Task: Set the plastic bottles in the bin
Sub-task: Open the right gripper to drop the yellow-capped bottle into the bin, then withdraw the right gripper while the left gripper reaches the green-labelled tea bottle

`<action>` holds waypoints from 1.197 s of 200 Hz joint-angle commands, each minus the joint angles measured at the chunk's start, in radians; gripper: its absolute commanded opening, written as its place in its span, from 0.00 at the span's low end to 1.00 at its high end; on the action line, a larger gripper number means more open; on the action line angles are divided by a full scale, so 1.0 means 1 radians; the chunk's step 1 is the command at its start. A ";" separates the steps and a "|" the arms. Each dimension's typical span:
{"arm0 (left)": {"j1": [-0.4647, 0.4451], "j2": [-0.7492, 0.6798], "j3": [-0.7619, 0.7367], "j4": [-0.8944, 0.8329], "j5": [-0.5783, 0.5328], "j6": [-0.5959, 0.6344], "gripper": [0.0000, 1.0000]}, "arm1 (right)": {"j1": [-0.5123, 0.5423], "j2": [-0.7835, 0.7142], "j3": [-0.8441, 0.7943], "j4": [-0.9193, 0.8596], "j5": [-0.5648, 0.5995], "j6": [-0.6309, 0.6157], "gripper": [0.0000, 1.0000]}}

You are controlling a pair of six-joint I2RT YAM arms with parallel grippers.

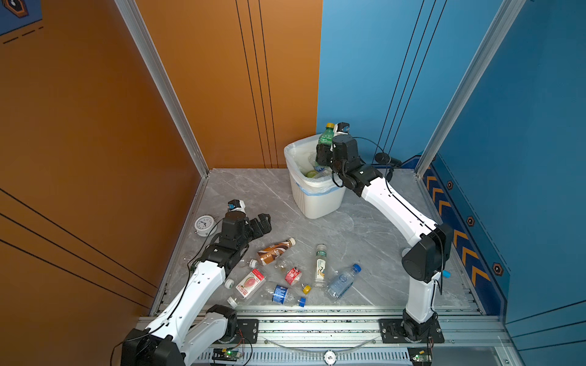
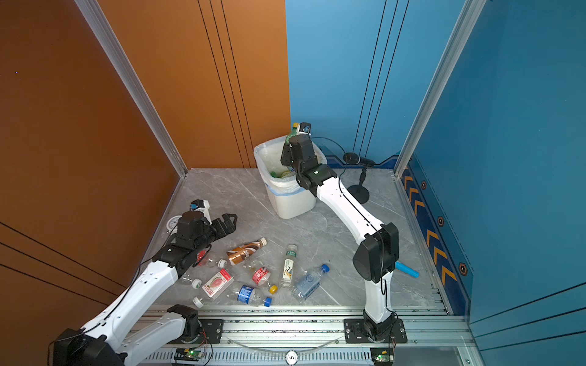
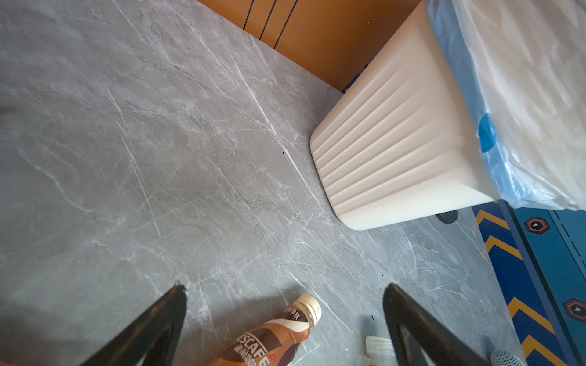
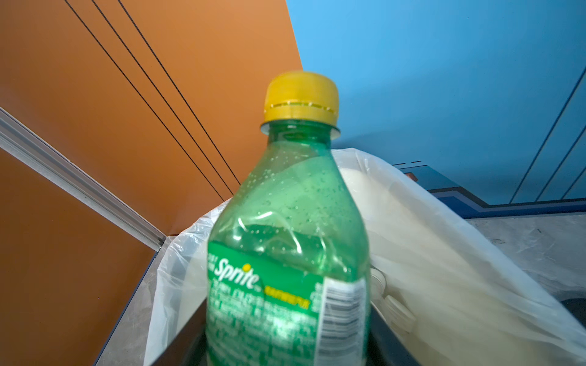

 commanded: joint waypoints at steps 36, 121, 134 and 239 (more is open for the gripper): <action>0.011 -0.021 -0.011 -0.021 0.000 -0.016 0.98 | -0.036 -0.016 0.054 -0.056 -0.086 0.016 0.96; -0.003 0.037 -0.011 0.027 0.034 -0.053 0.98 | -0.032 -0.678 -0.769 0.151 0.071 0.044 1.00; -0.011 0.047 -0.009 0.027 0.037 -0.059 0.98 | -0.043 -0.771 -0.927 0.144 0.101 0.103 1.00; -0.384 0.149 0.070 -0.054 -0.078 -0.135 0.99 | -0.136 -0.869 -1.132 0.039 0.070 0.268 1.00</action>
